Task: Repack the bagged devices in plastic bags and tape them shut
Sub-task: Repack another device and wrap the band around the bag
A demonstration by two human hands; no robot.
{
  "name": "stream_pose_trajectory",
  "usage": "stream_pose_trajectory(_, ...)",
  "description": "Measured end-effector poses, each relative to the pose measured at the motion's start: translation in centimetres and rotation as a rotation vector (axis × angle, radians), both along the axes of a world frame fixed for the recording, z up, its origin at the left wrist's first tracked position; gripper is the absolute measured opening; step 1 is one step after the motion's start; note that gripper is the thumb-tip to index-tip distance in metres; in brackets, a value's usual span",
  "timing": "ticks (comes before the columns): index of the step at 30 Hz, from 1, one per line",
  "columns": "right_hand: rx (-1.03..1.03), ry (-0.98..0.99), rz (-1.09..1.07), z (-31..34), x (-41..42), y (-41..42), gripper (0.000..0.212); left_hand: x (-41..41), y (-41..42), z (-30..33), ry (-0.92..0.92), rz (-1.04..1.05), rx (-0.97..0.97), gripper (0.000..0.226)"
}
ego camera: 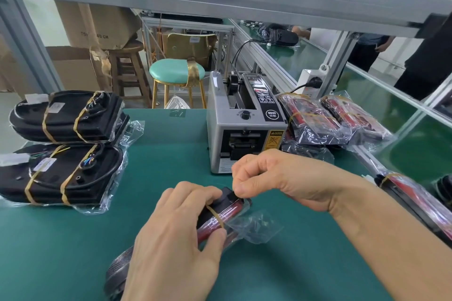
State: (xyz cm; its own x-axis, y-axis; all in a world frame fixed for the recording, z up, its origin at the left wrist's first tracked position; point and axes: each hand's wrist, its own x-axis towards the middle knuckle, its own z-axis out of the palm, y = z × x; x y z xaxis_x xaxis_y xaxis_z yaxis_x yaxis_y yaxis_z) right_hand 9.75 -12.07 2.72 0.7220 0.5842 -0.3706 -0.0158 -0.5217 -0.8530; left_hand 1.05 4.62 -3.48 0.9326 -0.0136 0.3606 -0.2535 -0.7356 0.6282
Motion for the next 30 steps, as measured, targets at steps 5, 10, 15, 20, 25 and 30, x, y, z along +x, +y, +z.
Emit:
stream_pose_trajectory(5,-0.087,-0.027,-0.029,0.3,0.1,0.3,0.030,0.0,0.0,0.0,0.004,0.011,-0.010,0.053)
stream_pose_trajectory(10,-0.144,-0.053,-0.028,0.5,0.3,0.8,0.025,0.0,0.0,0.0,0.013,0.004,-0.007,0.053)
stream_pose_trajectory(15,-0.185,-0.060,-0.016,0.7,0.5,1.0,0.026,0.0,0.0,0.1,0.006,-0.008,0.005,0.055)
stream_pose_trajectory(20,-0.217,-0.111,-0.002,0.8,0.3,1.2,0.023,-0.1,-0.1,0.2,-0.019,-0.037,0.023,0.060)
stream_pose_trajectory(25,-0.254,-0.181,-0.001,0.8,0.1,1.5,0.022,0.0,-0.3,0.1,-0.048,-0.049,0.027,0.060)
stream_pose_trajectory(30,-0.301,-0.241,-0.011,0.9,-0.1,1.7,0.025,0.1,-0.3,0.0,-0.119,-0.048,0.026,0.048)
